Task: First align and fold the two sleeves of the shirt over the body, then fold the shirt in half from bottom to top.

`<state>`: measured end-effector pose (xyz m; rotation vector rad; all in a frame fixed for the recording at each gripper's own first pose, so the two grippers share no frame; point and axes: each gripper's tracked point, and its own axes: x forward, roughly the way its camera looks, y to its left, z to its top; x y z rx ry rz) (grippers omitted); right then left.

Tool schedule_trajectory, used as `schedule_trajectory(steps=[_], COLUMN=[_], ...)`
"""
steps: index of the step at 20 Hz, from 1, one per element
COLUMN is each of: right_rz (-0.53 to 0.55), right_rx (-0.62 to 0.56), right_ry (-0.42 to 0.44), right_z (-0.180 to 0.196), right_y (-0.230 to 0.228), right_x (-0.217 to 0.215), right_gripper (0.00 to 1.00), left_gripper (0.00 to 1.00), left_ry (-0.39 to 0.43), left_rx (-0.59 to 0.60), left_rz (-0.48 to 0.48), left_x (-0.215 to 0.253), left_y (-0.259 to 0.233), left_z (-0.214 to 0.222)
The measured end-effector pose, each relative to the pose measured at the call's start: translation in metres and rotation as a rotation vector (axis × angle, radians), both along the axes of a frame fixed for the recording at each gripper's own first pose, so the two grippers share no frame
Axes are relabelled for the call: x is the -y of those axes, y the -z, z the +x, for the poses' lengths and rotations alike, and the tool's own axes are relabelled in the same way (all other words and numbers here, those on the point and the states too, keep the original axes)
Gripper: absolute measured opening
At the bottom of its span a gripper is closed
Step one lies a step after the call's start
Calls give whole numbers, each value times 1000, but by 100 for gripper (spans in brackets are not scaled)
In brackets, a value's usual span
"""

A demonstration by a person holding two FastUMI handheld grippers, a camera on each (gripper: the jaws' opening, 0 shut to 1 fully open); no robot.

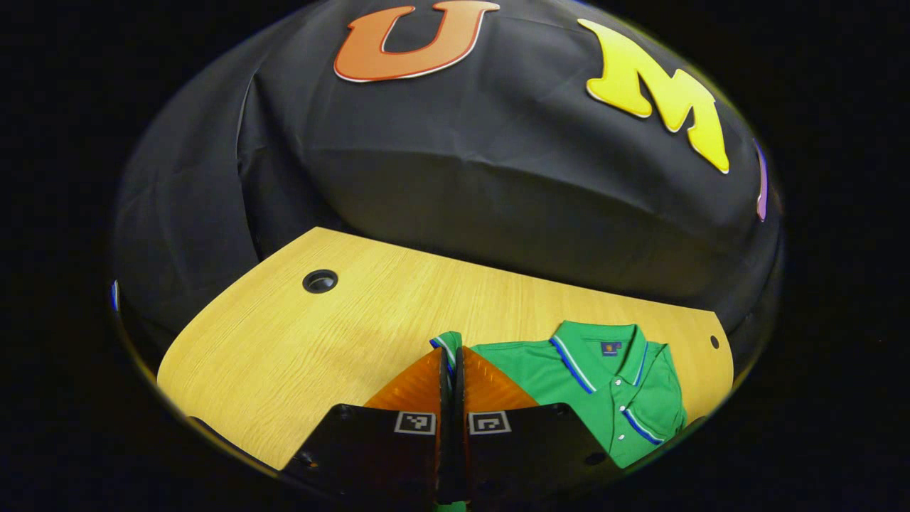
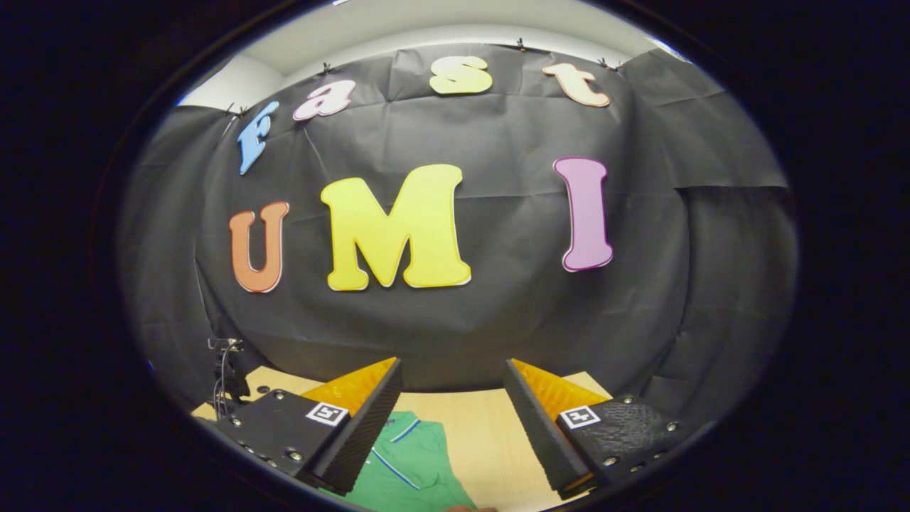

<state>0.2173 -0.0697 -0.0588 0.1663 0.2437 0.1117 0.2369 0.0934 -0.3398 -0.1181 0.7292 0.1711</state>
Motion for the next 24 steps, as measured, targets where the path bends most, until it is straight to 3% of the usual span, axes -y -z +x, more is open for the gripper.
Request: schedule_trajectory(steps=[11,24], right_rz=[-4,14], right_rx=[6,-5], right_ry=[29,69], right_z=[-9,-17], right_y=[-3,4], right_x=[18,44], right_gripper=[93,92], left_gripper=[3,3], left_ry=[149,217], left_rx=[-3,-50], left_rz=[-25,-25], left_x=[91,145], left_y=[0,17], left_z=[-4,-23])
